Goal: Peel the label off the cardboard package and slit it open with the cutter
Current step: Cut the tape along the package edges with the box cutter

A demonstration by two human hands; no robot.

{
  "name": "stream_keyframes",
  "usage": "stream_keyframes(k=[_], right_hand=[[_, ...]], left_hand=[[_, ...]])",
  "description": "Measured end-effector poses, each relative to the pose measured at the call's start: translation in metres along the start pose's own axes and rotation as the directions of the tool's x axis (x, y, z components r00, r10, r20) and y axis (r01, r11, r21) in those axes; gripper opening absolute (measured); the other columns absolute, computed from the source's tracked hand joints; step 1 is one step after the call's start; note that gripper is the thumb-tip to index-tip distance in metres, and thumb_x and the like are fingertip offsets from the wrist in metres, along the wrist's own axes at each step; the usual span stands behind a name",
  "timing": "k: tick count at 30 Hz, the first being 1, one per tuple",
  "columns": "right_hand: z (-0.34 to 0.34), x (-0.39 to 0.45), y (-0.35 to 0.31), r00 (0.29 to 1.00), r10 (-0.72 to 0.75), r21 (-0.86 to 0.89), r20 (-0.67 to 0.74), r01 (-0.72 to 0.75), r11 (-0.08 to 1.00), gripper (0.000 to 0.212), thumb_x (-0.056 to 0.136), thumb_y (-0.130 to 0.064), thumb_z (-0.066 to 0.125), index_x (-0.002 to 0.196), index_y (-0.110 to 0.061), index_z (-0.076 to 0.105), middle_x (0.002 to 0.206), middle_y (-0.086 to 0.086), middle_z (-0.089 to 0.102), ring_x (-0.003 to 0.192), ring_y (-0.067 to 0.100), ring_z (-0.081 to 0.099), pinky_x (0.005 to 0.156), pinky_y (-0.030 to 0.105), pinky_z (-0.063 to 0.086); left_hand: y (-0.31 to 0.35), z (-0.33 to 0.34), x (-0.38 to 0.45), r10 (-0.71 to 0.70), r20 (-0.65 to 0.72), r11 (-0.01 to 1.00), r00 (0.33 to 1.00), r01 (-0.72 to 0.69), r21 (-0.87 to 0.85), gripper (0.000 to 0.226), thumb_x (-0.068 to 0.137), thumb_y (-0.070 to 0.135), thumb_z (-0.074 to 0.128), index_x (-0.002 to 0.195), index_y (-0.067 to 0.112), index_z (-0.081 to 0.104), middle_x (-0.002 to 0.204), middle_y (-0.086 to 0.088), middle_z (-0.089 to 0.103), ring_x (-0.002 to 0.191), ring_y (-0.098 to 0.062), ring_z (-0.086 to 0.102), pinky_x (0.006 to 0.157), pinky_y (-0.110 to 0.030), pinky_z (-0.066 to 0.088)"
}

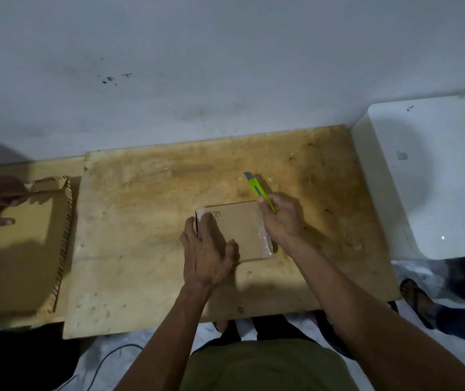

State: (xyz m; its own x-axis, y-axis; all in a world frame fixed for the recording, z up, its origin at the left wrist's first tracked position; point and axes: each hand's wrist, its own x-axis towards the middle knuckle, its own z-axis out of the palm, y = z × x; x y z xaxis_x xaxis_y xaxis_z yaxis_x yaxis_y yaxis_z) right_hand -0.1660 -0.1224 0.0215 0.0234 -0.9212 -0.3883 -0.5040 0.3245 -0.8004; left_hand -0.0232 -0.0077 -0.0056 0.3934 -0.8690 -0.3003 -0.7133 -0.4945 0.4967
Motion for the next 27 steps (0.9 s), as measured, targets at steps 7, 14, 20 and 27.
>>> stream_keyframes(k=[7, 14, 20, 27], right_hand=[[-0.022, -0.02, 0.021, 0.983, 0.007, 0.017, -0.182, -0.004, 1.0, 0.021, 0.098, -0.039, 0.052, 0.097, -0.023, 0.065, 0.074, -0.002, 0.06, 0.073, 0.019, 0.058, 0.067, 0.032, 0.048], [-0.024, -0.065, 0.036, 0.975, -0.148, -0.184, -0.165, 0.117, 0.976, 0.037, 0.101, -0.024, 0.046, 0.137, -0.021, 0.054, 0.116, 0.01, 0.07, 0.103, 0.03, 0.063, 0.077, 0.019, 0.037], [-0.009, -0.071, 0.037, 0.974, -0.151, -0.193, -0.17, 0.117, 0.974, 0.041, 0.101, -0.024, 0.045, 0.142, -0.02, 0.049, 0.111, 0.014, 0.069, 0.094, 0.028, 0.064, 0.075, 0.025, 0.047], [-0.004, -0.07, 0.037, 0.978, -0.104, -0.187, -0.183, 0.069, 0.98, 0.041, 0.101, -0.025, 0.045, 0.142, -0.019, 0.048, 0.108, 0.017, 0.07, 0.095, 0.034, 0.065, 0.075, 0.031, 0.052]], left_hand=[[0.002, 0.013, 0.01, 0.178, 0.04, 0.968, 0.983, -0.183, 0.172, 0.084, 0.088, 0.072, 0.028, 0.157, 0.025, 0.017, 0.165, -0.014, -0.014, 0.151, -0.039, -0.016, 0.122, -0.05, -0.002], [0.002, 0.019, 0.007, 0.168, 0.064, 0.967, 0.984, -0.177, 0.181, 0.092, 0.086, 0.08, 0.02, 0.159, 0.029, -0.001, 0.164, -0.006, -0.024, 0.148, -0.027, -0.03, 0.119, -0.042, -0.007], [0.0, 0.021, 0.009, 0.172, 0.064, 0.966, 0.983, -0.181, 0.186, 0.092, 0.086, 0.081, 0.018, 0.16, 0.027, 0.003, 0.165, -0.007, -0.019, 0.148, -0.027, -0.03, 0.12, -0.042, -0.006], [-0.002, 0.023, 0.008, 0.191, 0.045, 0.961, 0.981, -0.196, 0.195, 0.092, 0.087, 0.079, 0.021, 0.16, 0.025, 0.006, 0.166, -0.01, -0.015, 0.15, -0.029, -0.026, 0.121, -0.043, -0.004]])
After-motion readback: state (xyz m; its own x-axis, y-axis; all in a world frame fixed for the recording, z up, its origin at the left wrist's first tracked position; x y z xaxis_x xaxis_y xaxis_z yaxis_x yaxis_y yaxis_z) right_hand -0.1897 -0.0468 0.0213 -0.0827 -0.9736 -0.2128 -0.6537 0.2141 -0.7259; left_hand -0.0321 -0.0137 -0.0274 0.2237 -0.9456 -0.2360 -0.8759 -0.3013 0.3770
